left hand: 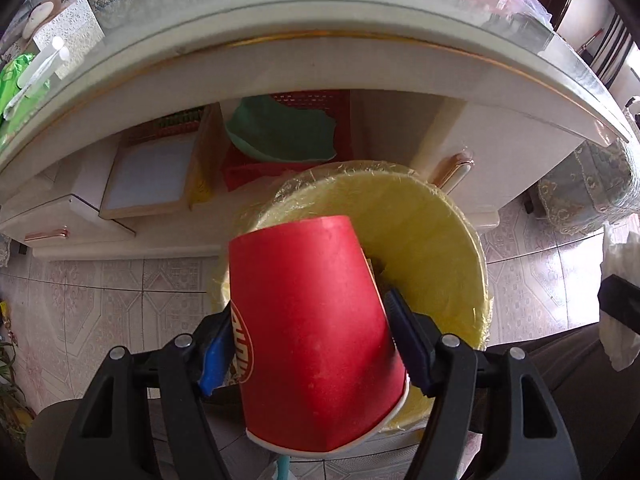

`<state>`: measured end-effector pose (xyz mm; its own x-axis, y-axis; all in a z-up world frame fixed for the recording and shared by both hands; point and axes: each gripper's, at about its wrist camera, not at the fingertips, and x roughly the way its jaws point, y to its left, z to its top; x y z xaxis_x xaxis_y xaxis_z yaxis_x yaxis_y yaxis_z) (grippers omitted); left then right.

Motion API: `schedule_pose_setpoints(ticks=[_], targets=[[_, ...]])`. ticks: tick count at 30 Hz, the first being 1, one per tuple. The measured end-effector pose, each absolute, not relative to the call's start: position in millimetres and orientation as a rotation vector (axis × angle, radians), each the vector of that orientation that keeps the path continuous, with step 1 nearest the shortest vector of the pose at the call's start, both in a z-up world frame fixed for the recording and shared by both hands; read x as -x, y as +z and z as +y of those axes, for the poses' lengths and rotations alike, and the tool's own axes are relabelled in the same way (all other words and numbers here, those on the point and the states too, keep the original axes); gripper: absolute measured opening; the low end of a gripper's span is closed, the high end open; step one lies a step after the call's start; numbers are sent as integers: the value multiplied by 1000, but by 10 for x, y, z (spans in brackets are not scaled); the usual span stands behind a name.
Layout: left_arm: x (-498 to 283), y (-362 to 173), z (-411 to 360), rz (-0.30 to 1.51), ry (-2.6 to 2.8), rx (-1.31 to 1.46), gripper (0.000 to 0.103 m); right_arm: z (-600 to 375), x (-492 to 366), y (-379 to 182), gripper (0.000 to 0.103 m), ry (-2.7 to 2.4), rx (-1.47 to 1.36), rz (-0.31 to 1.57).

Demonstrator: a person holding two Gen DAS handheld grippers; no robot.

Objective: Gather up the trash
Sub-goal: 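Open both tools over the bin to drop the cup and tissue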

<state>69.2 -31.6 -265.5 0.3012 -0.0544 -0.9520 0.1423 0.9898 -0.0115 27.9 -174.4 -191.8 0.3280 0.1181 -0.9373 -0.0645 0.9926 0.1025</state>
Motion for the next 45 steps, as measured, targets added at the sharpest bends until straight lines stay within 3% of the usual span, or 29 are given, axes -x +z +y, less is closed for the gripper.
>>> schedule_pose_setpoints(ticks=[10, 15, 21, 27, 38, 45], targets=[[-899, -3130, -512, 1328, -157, -126, 71, -1792, -407, -2035, 25, 112, -50, 1264], [-917, -3187, -507, 1341, -162, -119, 88, -1775, -463, -2049, 25, 121, -45, 1267], [-916, -3146, -459, 1347, -163, -111, 92, -1719, -487, -2055, 25, 144, -37, 1268], [-908, -2838, -64, 1349, -97, -52, 92, -1582, -492, -2069, 25, 197, -28, 1272], [-747, -1948, 750, 1173, 28, 29, 95, -978, -571, -2267, 26, 285, 87, 1291], [-662, -1766, 920, 1140, 52, 48, 96, -683, -644, -2524, 26, 296, 166, 1314]])
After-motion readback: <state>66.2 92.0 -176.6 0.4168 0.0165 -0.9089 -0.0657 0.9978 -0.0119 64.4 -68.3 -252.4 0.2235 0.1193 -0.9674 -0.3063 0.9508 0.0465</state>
